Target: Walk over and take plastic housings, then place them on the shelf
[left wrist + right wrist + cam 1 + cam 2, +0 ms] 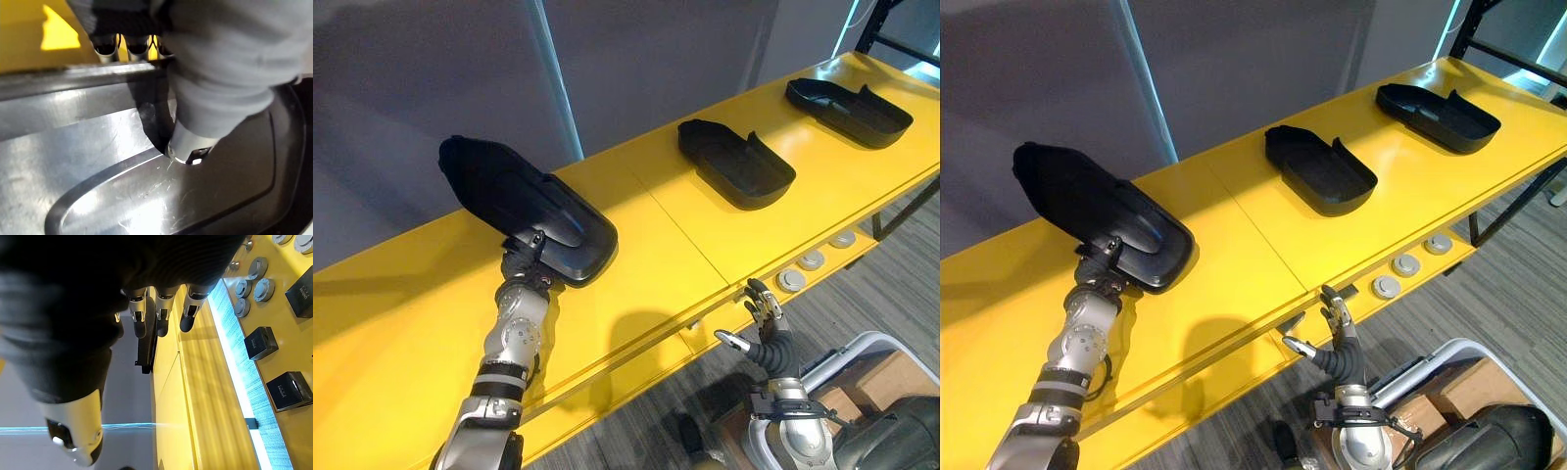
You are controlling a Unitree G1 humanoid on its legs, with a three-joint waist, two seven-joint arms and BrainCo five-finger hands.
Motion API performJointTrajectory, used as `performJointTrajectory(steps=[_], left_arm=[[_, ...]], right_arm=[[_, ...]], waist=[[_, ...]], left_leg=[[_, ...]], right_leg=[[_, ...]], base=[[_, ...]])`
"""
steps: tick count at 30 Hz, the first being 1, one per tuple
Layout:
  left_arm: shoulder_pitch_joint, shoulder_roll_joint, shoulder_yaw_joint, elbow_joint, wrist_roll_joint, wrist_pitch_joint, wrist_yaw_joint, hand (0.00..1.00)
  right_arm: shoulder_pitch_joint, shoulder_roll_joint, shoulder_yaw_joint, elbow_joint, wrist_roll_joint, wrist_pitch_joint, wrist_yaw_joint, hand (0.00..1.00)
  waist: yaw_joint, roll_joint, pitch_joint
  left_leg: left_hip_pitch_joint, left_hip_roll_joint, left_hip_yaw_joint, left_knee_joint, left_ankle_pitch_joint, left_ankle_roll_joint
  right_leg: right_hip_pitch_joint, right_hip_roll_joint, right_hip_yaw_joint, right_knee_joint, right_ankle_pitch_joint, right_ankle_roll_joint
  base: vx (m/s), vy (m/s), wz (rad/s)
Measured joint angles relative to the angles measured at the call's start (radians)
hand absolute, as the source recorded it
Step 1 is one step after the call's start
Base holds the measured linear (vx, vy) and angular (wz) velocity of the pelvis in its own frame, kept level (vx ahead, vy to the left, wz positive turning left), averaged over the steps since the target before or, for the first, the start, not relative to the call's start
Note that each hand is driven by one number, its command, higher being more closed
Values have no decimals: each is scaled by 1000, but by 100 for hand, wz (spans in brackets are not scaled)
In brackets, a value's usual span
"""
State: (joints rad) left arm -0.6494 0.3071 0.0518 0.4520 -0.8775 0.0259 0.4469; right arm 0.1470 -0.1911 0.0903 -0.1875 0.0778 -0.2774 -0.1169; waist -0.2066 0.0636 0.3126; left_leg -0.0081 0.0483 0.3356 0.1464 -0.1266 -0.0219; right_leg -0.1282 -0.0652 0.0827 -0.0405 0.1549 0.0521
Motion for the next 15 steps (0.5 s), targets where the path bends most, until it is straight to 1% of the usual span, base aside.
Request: performJointTrajectory(steps=[1,2,4,6,7,8,9,13,15], left_arm=[[-7,8,-4,8,10,9,-1,100],[-33,30,-18,33,45,25,-6,100],[-53,56,-29,52,67,41,-17,100],[-85,99,-42,86,117,90,-44,100],[-91,108,-46,90,126,107,-56,100],[-102,127,-56,99,144,131,-71,0],[-112,146,-68,105,158,152,-88,0],[-128,182,-70,128,155,186,-119,0],[-127,198,-69,138,141,190,-134,0]], right_arm=[[-1,-3,4,0,7,0,0,0],[-4,-8,12,0,18,0,0,0],[-11,-8,14,0,27,0,0,0],[-22,-11,15,0,35,0,0,0],[-24,-11,18,0,35,0,0,0],[-25,-13,22,0,36,0,0,0],[-26,-21,32,0,41,0,1,0],[-27,-45,50,0,57,0,2,0],[-27,-46,50,0,57,0,2,0]], waist=[[0,0,3],[-1,-1,11],[-1,-2,19],[-5,-2,29],[-8,-3,32],[-11,-4,36],[-11,-3,39],[-15,-2,40],[-20,-2,40]], left_leg=[[0,1,1,0,0,0],[1,1,4,0,0,-1],[1,1,9,0,-1,-1],[1,2,17,1,-1,-1],[2,2,17,1,-1,-1],[2,2,18,2,-1,-2],[2,2,20,2,-1,-2],[2,3,23,1,-1,-2],[3,4,23,1,-1,-2]], right_leg=[[3,1,0,-6,4,0],[8,1,3,-21,12,0],[7,2,9,-22,13,-1],[4,2,17,-22,15,-1],[5,3,16,-22,15,-1],[5,3,16,-22,15,-1],[4,3,17,-22,14,-1],[3,4,17,-22,14,-1],[3,4,16,-22,14,-1]], base=[[1,-16,-4],[-7,-7,-5],[-15,-3,-10],[-20,0,-11],[0,0,0],[0,0,0],[0,0,0],[-3,1,-1],[0,0,0]])
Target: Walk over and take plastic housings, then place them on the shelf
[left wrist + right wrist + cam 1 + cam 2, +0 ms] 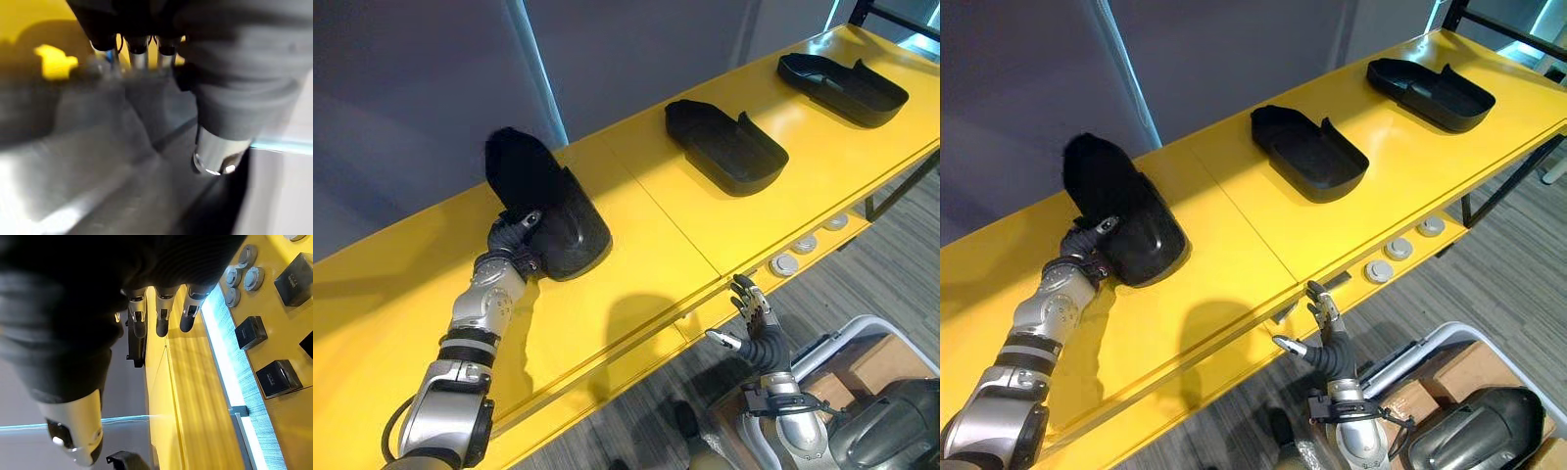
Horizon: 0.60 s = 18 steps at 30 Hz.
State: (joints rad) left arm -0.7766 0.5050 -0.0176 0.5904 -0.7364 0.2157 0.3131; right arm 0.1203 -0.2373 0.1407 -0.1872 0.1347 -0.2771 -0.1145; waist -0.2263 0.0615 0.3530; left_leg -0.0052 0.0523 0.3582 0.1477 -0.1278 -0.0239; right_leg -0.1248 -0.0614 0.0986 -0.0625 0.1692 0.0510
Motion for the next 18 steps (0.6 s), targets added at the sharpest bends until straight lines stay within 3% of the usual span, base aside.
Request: performJointTrajectory(steps=[18], left_arm=[[11,4,-1,19,-56,-5,-32,0]], right_arm=[[5,-21,36,9,21,0,-3,0]], waist=[[-3,2,-1]], left_leg=[[17,2,-7,-4,1,-2]], right_leg=[[21,0,-13,-7,-1,0]], base=[[0,0,0]])
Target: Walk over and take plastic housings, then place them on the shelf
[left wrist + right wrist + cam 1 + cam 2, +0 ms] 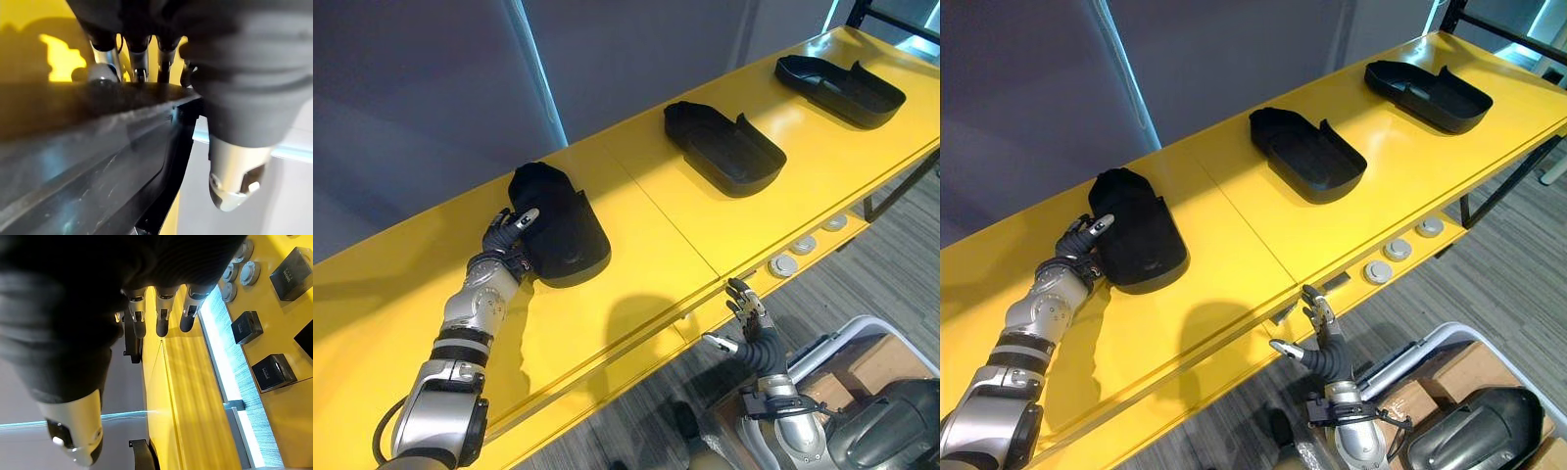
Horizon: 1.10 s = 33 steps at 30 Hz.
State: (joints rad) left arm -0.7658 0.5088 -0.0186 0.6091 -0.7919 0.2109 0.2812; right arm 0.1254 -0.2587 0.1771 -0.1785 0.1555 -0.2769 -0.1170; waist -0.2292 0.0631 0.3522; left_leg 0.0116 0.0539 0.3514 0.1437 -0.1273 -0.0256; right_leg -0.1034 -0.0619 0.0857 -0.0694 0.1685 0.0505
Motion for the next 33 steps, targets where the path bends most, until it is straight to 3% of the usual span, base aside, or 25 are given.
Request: performJointTrajectory(steps=[8,15,20,22,24,25,26,27,29,30,31,32,33], left_arm=[[40,-26,-8,7,202,10,87,0],[78,-27,-6,41,367,46,91,0],[78,-27,-7,8,421,48,102,0],[73,-27,-10,-38,404,22,97,0],[74,-28,-9,-111,300,-36,66,0],[89,-34,-3,-189,211,-86,47,0],[111,-43,7,-256,179,-108,45,0],[180,-73,34,-411,128,-170,38,0],[348,-157,76,-655,40,-275,24,0],[489,-237,79,-801,18,-347,27,0],[575,-284,78,-865,15,-376,28,0],[740,-371,73,-961,18,-406,40,0],[877,-445,68,-1021,25,-420,46,0]], right_arm=[[38,1,8,1,0,0,0,0],[50,11,42,24,1,-3,-1,0],[81,28,60,51,1,-4,-16,0],[80,35,63,52,0,-4,-24,0],[81,40,62,56,-2,-4,-38,0],[81,42,58,62,-4,-4,-47,0],[80,43,57,69,-5,-4,-53,0],[81,44,57,84,-5,-1,-63,0],[88,60,50,88,-10,1,-75,0],[98,79,28,88,-27,3,-82,0],[103,89,18,88,-30,4,-86,0],[110,101,4,87,-48,12,-98,0],[120,107,-5,87,-47,30,-106,0]], waist=[[-2,0,-48],[4,0,-107],[20,-2,-165],[25,-3,-180],[35,-6,-198],[37,-6,-203],[36,-6,-205],[39,-6,-213],[40,-6,-226],[56,-10,-233],[71,-12,-236],[101,-14,-240],[126,-17,-238]], left_leg=[[20,6,1,-10,-4,-7],[48,11,-2,-22,1,-18],[53,12,-29,-37,13,-26],[60,11,-48,-41,18,-28],[61,6,-61,-52,27,-29],[60,3,-74,-52,33,-25],[61,1,-81,-53,35,-24],[63,0,-81,-54,36,-23],[62,-3,-86,-48,36,-21],[58,-15,-124,-26,34,-18],[53,-19,-159,-8,32,-14],[36,-27,-248,38,13,1],[24,-29,-341,81,-26,-7]], right_leg=[[21,4,-12,-14,1,0],[47,8,-19,-19,1,0],[60,8,-49,-18,-1,-3],[73,5,-68,-18,-2,-5],[78,1,-80,-16,-3,-6],[82,-1,-93,-15,-3,-6],[85,-3,-99,-15,-3,-6],[86,-3,-98,-15,-3,-5],[85,-2,-87,-15,-4,-5],[76,0,-51,-15,-5,-3],[67,2,-28,-14,-9,2],[59,9,31,-10,-17,6],[44,28,98,-2,-17,6]], base=[[8,-1,0],[-10,1,1],[-18,-17,17],[-24,-12,24],[-37,-2,25],[-28,-5,23],[-28,-4,19],[-21,4,5],[-14,13,-16],[-32,14,-43],[-27,0,-86],[-21,0,-115],[-3,16,-123]])
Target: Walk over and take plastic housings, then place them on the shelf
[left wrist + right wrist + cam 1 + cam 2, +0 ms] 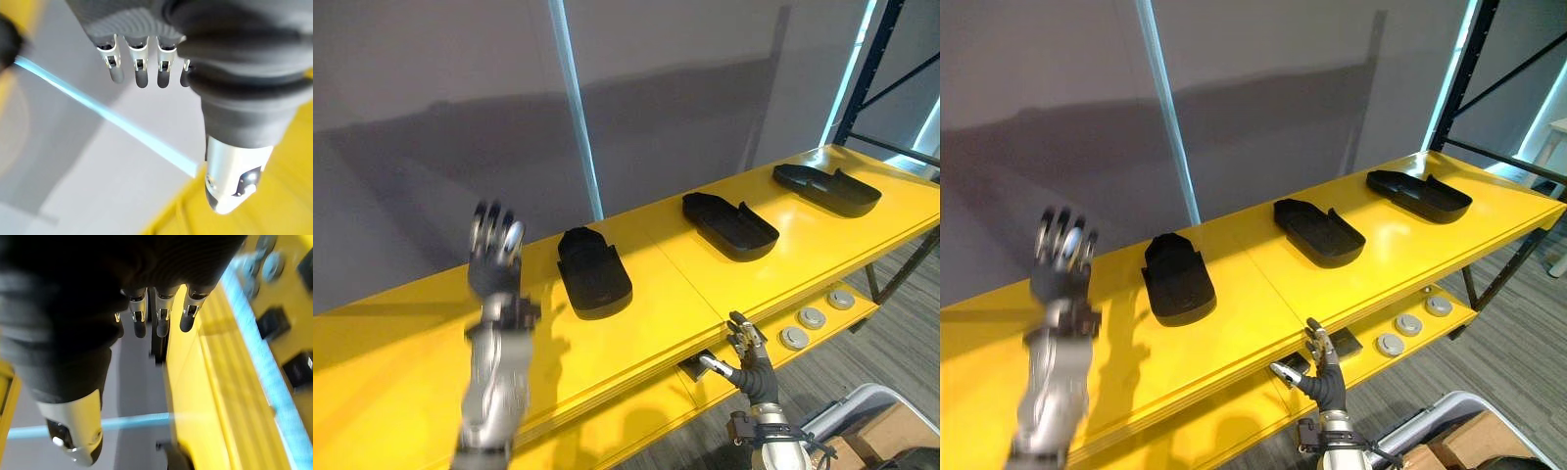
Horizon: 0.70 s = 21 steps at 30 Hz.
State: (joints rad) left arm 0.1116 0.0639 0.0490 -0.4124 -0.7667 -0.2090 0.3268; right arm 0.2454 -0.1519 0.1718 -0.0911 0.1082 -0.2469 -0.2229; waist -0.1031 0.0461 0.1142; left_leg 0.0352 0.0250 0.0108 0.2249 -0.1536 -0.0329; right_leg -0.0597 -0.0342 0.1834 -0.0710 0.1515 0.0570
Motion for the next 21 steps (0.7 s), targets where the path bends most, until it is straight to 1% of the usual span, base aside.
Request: performJointTrajectory(steps=[1,2,3,4,5,6,7,8,9,10,11,12,13,14,15,16,17,18,19,20,21], left_arm=[[51,-29,-4,-17,6,-11,1,0],[115,-64,-26,-35,13,-32,-7,0],[129,-62,-49,-30,17,-38,-18,0],[127,-57,-66,-25,17,-47,-21,0],[123,-49,-105,-5,18,-66,-23,0],[108,-44,-133,30,27,-80,-16,0],[90,-43,-137,52,39,-90,1,0],[71,-44,-135,67,47,-94,15,0],[39,-39,-109,76,54,-118,41,0],[32,-38,-94,78,55,-132,46,0],[22,-39,-74,80,65,-146,55,0],[13,-37,-66,84,69,-148,59,0],[6,-33,-66,86,75,-151,57,0],[8,-31,-66,88,74,-154,52,0],[13,-27,-65,98,74,-159,43,0],[16,-25,-64,107,73,-160,39,0],[20,-16,-62,121,73,-160,37,0],[21,-12,-59,129,71,-159,37,0],[32,-36,-35,134,72,-161,37,0],[31,-43,-28,136,76,-162,40,0],[30,-54,-15,143,85,-162,44,0]], right_arm=[[6,-1,-4,0,0,8,-5,0],[20,-1,-16,-6,1,22,-20,0],[53,11,-35,-21,3,39,-40,0],[79,17,-45,-37,3,40,-44,0],[132,18,-69,-73,4,38,-44,0],[173,17,-105,-91,4,35,-39,0],[179,19,-134,-90,4,29,-28,0],[177,20,-157,-89,5,26,-22,0],[149,15,-188,-80,15,10,-3,0],[131,11,-192,-75,27,2,1,0],[95,7,-193,-51,42,-14,1,0],[74,8,-192,-26,46,-17,-5,0],[51,9,-188,14,46,-19,-13,0],[34,9,-182,46,43,-19,-16,0],[13,9,-167,84,42,-20,-23,0],[7,11,-159,101,39,-20,-24,0],[-3,16,-148,125,29,-19,-19,0],[-7,18,-149,132,21,-19,-16,0],[-26,7,-150,143,21,-16,11,0],[-34,-2,-150,142,22,-15,31,0],[-45,-20,-150,141,21,-12,62,0]], waist=[[12,1,-1],[21,4,-1],[18,-18,10],[15,-29,18],[4,-34,25],[-4,-35,32],[-11,-26,43],[-18,-21,47],[-14,-20,52],[-14,-17,55],[-11,-16,56],[-2,-16,55],[13,-19,52],[25,-20,52],[39,-22,51],[46,-24,50],[58,-38,45],[62,-36,46],[72,-20,40],[68,-15,37],[59,-4,32]], left_leg=[[0,4,-33,15,-24,-8],[7,21,-60,29,-80,-17],[10,21,-24,63,-112,-12],[11,21,-2,85,-123,-10],[12,29,56,130,-144,-4],[21,42,132,158,-155,0],[26,54,178,162,-150,8],[28,66,224,158,-146,16],[30,98,321,145,-137,23],[30,116,350,145,-134,21],[35,152,392,146,-126,10],[42,179,411,148,-120,0],[39,208,432,149,-108,-20],[30,230,447,149,-98,-36],[15,259,469,152,-81,-61],[9,272,480,159,-74,-73],[1,297,489,174,-63,-92],[-2,314,489,180,-55,-102],[10,357,487,155,-20,-109],[21,373,487,142,-6,-116],[34,399,486,127,10,-103]], right_leg=[[-11,15,29,11,0,1],[-37,50,68,34,6,9],[-45,65,113,51,14,20],[-46,67,132,56,25,29],[-52,74,151,65,27,31],[-56,68,138,73,21,30],[-71,55,87,99,-3,16],[-110,36,2,142,-31,11],[-190,12,-156,310,-73,-12],[-206,3,-199,393,-97,-37],[-207,-30,-253,556,-162,-62],[-195,-71,-281,662,-203,-70],[-165,-135,-292,751,-227,-71],[-139,-187,-303,775,-228,-70],[-108,-247,-304,765,-227,-71],[-89,-269,-304,736,-221,-72],[-36,-288,-306,616,-188,-46],[-16,-268,-318,568,-219,5],[10,-220,-374,473,-265,76],[25,-195,-390,425,-275,91],[46,-153,-390,354,-278,95]], base=[[-78,102,-125],[-167,164,-119],[-193,181,-114],[-205,174,-120],[-207,166,-147],[-245,184,-163],[-200,149,-149],[-146,127,-173],[-88,88,-166],[-87,27,-173],[-56,-38,-109],[-39,-116,-110],[-17,-188,-80],[-33,-305,-84],[-32,-320,-68],[-16,-408,-84],[5,-374,-70],[20,-521,-124],[28,-525,-113],[21,-508,-131],[8,-517,-106]])
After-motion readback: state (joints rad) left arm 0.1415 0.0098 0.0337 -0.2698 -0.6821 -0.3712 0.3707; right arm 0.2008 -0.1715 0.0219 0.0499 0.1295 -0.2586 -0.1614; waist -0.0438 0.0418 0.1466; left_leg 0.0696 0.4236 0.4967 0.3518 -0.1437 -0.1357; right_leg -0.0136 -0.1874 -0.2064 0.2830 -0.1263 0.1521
